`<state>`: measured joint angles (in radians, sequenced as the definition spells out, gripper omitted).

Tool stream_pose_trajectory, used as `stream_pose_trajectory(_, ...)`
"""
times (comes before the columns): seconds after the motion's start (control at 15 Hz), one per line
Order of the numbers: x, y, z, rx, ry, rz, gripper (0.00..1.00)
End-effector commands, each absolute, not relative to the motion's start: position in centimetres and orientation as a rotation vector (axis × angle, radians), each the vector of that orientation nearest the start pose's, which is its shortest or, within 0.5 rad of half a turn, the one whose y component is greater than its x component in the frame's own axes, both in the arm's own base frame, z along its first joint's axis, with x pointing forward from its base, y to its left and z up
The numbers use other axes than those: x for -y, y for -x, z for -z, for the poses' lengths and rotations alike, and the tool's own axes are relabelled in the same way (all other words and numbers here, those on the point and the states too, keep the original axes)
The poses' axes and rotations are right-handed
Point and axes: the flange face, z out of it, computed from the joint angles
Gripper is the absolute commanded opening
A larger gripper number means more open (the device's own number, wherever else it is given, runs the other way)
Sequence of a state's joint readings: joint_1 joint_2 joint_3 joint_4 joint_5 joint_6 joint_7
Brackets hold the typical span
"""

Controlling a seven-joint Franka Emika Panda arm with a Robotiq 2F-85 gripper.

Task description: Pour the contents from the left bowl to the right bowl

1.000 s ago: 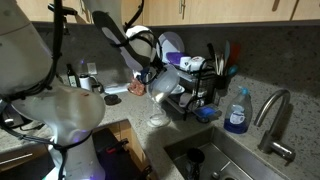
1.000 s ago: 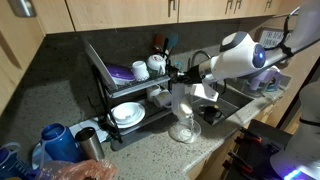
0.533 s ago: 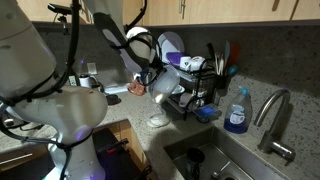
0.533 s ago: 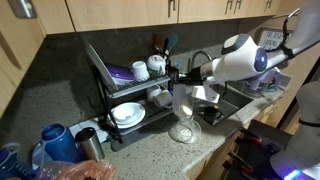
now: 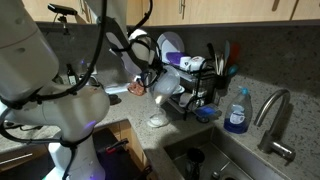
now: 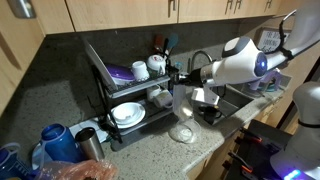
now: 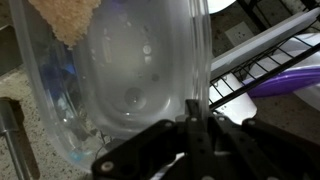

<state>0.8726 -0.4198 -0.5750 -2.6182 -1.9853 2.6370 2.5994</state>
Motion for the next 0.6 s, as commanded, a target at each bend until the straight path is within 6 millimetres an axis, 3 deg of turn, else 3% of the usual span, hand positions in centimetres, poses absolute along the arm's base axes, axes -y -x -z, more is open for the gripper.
stream_pose_trajectory(0.0,-14.8,-37.9,-38.8,-0.765,2.363,1.469,0.01)
stream_pose_trajectory(0.53,-14.9,-37.5,-37.2,-0.754,2.346,1.513,0.01)
